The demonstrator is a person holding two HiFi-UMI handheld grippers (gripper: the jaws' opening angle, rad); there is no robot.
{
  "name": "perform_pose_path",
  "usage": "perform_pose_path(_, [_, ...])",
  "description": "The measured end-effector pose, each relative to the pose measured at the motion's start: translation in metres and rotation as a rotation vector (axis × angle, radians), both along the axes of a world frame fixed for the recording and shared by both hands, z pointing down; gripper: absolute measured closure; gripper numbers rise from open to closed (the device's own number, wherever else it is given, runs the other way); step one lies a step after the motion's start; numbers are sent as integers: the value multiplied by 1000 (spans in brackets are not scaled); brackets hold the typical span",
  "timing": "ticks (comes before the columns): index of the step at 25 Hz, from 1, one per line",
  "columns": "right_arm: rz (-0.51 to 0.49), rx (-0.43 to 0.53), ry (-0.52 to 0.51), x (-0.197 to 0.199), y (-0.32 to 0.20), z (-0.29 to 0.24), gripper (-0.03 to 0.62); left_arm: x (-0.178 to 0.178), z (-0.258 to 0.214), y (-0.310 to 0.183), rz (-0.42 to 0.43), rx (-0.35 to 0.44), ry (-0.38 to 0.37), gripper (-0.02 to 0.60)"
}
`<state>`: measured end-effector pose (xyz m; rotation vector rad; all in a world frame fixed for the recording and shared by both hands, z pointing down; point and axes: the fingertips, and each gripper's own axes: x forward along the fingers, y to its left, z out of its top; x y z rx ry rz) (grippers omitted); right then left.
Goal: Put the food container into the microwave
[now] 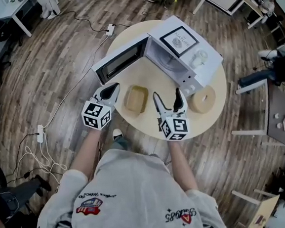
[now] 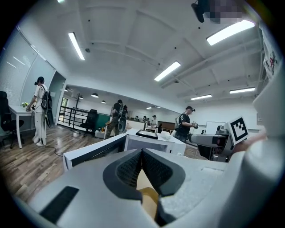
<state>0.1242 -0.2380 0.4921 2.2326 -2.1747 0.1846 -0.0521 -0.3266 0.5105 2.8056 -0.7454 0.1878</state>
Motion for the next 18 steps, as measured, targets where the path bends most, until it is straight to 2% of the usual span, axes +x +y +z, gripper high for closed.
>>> perform_pose_path(5, [50,-3,14,-10,-26,3,184,1,3,-22,78,38,-30,577])
perform_pose_path(11, [72,-28,26,-15,-34,9,184,-9,11,-44,84,8,-12,577])
perform_pose_path(18, [111,-51,28,-1,-37,23,189,4,16,-61,116,3,-14,577])
